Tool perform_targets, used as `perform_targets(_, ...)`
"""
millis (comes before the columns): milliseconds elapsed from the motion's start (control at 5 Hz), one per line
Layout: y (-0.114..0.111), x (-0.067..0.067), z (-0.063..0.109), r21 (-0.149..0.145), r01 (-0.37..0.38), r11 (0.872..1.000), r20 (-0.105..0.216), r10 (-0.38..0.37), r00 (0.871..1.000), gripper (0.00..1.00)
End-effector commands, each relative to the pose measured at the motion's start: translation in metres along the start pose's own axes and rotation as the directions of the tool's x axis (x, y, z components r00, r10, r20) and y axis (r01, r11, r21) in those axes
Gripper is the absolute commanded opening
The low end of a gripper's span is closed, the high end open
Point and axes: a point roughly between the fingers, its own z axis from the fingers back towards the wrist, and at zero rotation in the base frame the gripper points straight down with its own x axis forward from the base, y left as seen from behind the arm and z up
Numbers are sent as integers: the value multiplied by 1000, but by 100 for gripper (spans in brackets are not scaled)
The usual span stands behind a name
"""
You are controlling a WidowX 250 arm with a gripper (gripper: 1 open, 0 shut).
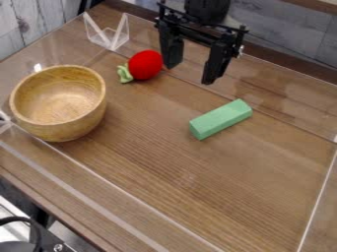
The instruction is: Move the red fruit to the right
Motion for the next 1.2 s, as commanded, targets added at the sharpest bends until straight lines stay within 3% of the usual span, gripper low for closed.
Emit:
perform_targets(0,25,11,-1,3,-30,1000,18,30,999,100)
perform_targets(600,106,40,-4,10,-79,997,81,78,994,100)
perform_targets(1000,129,51,-23,10,-86,996,85,84,993,100)
